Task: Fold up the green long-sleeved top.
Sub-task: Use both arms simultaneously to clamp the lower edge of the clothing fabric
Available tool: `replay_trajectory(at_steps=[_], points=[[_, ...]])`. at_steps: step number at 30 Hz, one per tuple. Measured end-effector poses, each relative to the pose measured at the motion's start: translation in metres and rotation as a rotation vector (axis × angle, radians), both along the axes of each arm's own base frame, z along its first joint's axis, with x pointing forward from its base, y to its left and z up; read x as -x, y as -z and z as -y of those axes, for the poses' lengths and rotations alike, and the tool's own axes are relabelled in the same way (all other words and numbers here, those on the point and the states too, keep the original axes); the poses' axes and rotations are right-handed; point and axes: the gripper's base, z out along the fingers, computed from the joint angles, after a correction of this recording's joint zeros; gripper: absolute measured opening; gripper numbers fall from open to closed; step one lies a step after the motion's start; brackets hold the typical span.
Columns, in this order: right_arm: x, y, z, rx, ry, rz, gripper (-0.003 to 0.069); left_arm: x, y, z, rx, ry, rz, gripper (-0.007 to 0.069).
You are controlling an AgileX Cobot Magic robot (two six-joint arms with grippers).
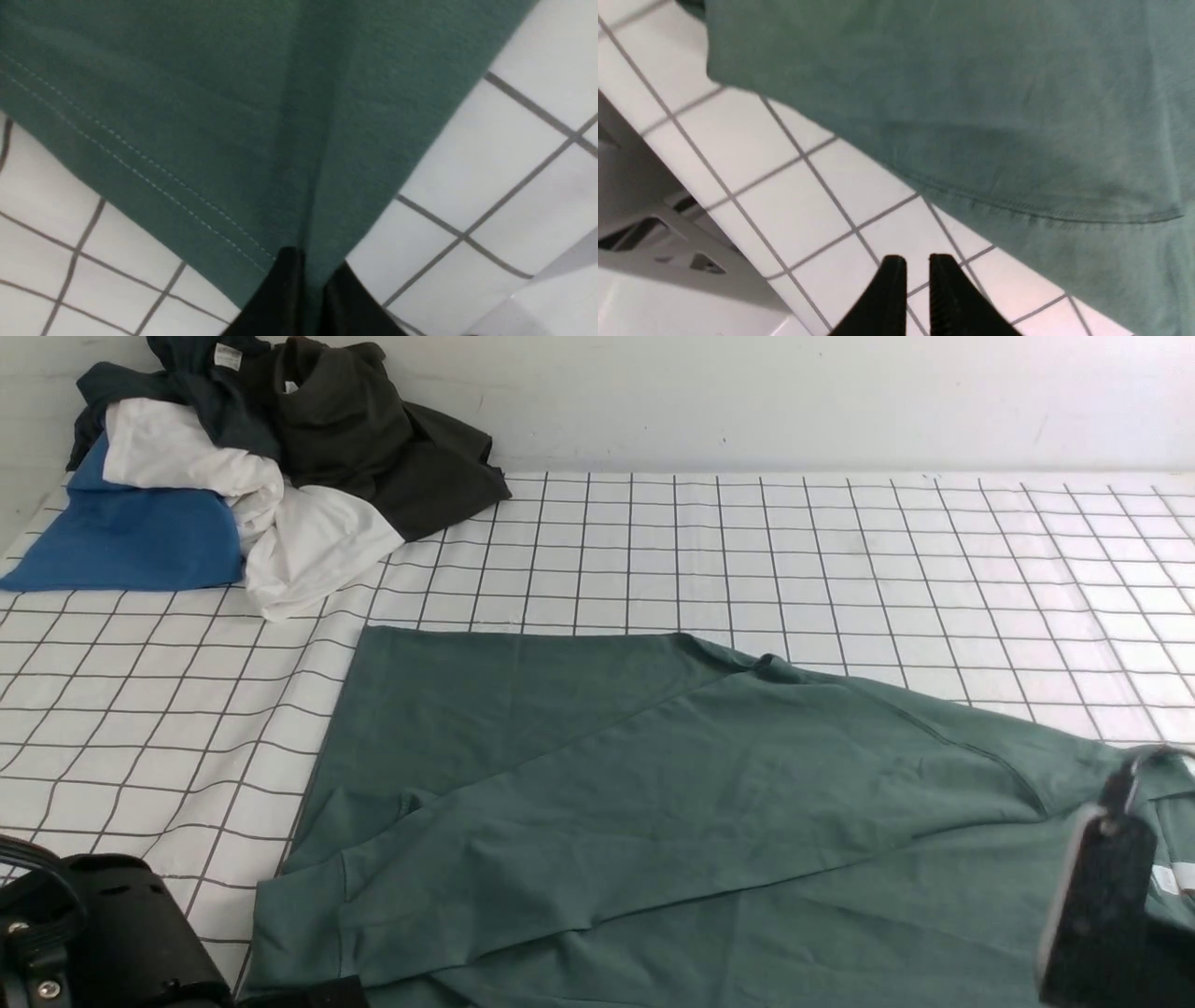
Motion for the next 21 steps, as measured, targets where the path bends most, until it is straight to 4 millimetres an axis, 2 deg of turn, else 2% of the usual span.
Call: replay_trajectory(at_steps=[1, 7, 10, 21], points=[[0.003, 0.012, 0.003, 0.016, -0.012, -0.009, 0.0133, 0.001, 0.001, 0.001, 0.013, -0.007, -0.003, 0.0003], [0.003, 0.045, 0.013, 0.070, -0.076, 0.090, 0.0358, 0.004, 0.002, 0.005, 0.060, -0.047, -0.032, 0.0006], [0.001, 0.059, 0.019, 0.133, -0.093, 0.114, 0.0429, 0.004, 0.002, 0.006, 0.072, -0.053, -0.032, 0.0006], [-0.018, 0.087, 0.011, 0.220, -0.095, 0.111, 0.0457, 0.002, 0.002, 0.009, 0.103, -0.054, -0.008, 0.0006]])
